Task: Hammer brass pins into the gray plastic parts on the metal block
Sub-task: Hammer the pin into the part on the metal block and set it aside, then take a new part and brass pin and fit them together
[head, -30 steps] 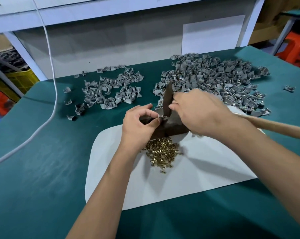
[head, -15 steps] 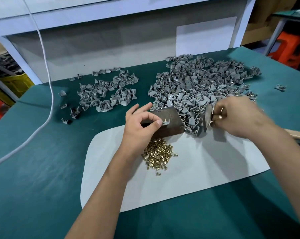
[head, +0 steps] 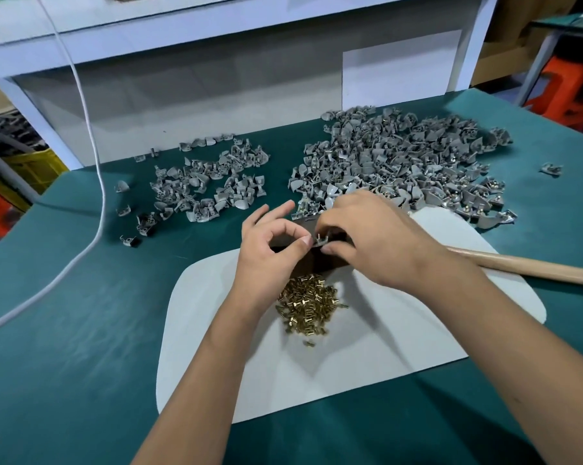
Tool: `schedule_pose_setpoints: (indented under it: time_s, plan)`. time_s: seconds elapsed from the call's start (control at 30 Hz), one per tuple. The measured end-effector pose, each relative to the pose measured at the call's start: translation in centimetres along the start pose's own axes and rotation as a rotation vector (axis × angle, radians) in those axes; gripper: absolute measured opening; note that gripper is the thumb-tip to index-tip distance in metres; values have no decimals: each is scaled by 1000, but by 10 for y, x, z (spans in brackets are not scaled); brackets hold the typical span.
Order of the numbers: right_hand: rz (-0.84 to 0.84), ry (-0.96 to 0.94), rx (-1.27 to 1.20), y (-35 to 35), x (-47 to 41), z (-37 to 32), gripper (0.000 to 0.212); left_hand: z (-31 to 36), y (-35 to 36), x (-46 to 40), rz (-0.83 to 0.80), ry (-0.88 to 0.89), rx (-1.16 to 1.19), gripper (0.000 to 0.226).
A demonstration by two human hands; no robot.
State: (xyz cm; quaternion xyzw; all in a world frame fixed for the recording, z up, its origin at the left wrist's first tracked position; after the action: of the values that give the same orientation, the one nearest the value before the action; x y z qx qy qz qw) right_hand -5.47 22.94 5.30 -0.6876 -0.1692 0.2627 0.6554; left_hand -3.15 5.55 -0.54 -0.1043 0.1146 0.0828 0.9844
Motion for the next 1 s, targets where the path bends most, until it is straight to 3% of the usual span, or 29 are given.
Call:
schedule_pose_setpoints:
  time_s: [0.1,0.37,0.53,0.67,0.87,0.93,1.0]
  plan:
    - [27,19,13,-1,-6,8,15,-7,-5,-5,87,34,33,11]
    - [-4,322,117,-13,-35,51,44,-29,-31,-18,604,-41,325,21]
    - [35,193,58,-6,-83,20,32,-34,-37,-20,766,-85,463,31]
    - [-41,5,58,15,-145,-8,18,-32,-37,-19,807,-80,479,30]
    - [-271,-27,180,51,-211,-26,62,-29,-40,-19,829,-77,644,31]
    - [-298,-45,193,56,-217,-32,54,-27,-45,-20,762,-89,747,30]
    - [-251,-54,126,60,-218,-36,47,-26,-53,-21,596,-127,862,31]
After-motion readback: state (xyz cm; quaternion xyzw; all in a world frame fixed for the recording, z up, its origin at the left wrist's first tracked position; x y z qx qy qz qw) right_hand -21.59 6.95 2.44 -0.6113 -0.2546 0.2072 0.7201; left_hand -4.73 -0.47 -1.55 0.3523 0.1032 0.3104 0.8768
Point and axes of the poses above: each hand's wrist, its own x-axis away from the middle knuckle, its own y-axis out of the palm, z = x × y, the point moved 1 cm from there along -x, towards the middle knuckle, and after that the axes turned 13 degrees about x, right-handed, at the moved point
